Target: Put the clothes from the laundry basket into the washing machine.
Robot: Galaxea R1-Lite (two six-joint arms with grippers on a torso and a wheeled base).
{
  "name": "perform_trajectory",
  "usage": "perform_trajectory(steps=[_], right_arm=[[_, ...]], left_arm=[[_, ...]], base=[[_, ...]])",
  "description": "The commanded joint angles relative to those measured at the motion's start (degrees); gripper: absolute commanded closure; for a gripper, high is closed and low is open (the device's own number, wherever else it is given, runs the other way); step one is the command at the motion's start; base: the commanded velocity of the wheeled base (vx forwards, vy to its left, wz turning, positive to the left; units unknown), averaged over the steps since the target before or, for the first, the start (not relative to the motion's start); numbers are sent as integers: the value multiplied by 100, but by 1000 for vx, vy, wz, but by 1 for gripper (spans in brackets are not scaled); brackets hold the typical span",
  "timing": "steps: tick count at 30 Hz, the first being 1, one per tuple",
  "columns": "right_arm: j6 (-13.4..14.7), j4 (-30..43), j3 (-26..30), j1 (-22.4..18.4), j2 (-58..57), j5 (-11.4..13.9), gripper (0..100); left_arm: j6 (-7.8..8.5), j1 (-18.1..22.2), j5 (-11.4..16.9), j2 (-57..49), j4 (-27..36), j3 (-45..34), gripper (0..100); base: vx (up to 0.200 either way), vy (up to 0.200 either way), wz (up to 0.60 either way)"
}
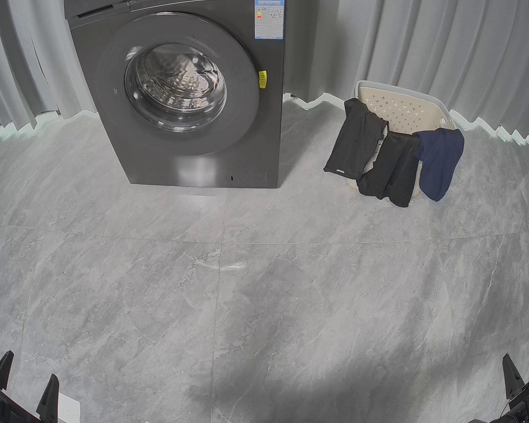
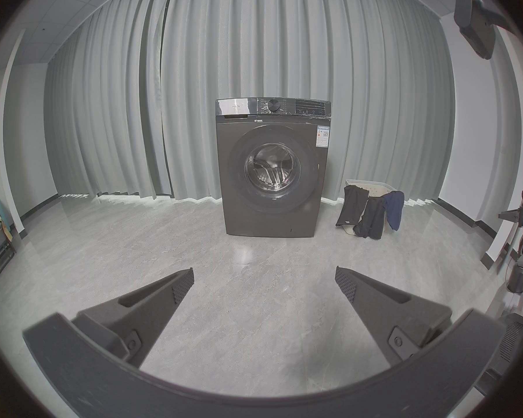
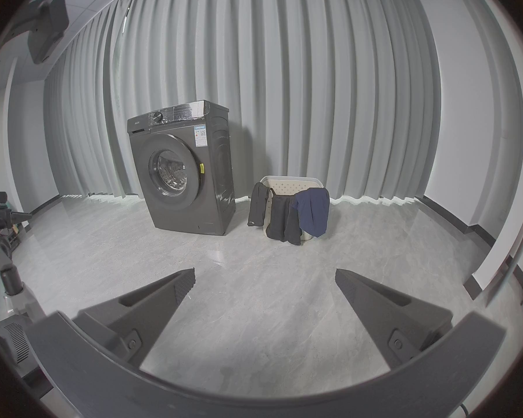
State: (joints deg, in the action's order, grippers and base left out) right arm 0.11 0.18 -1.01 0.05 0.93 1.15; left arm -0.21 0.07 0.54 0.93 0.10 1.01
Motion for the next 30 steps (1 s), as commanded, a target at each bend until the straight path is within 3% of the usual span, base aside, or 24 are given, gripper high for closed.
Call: perform_trajectory(steps=[1,15,30], right_arm=[[-2,-1,101,-5,-5,-18,0],[-2,-1,92,-5,-5,-27,0],[-2,-9,92,-5,-5,-27,0]], left_arm=[[-6,1,-1,-84,-1,-92,0],[-120,1,-27,-84,-10,-92,0],[-120,1,-27,-84,-10,-92,0]], base=[[200,0,0],[200,0,0],[200,0,0]])
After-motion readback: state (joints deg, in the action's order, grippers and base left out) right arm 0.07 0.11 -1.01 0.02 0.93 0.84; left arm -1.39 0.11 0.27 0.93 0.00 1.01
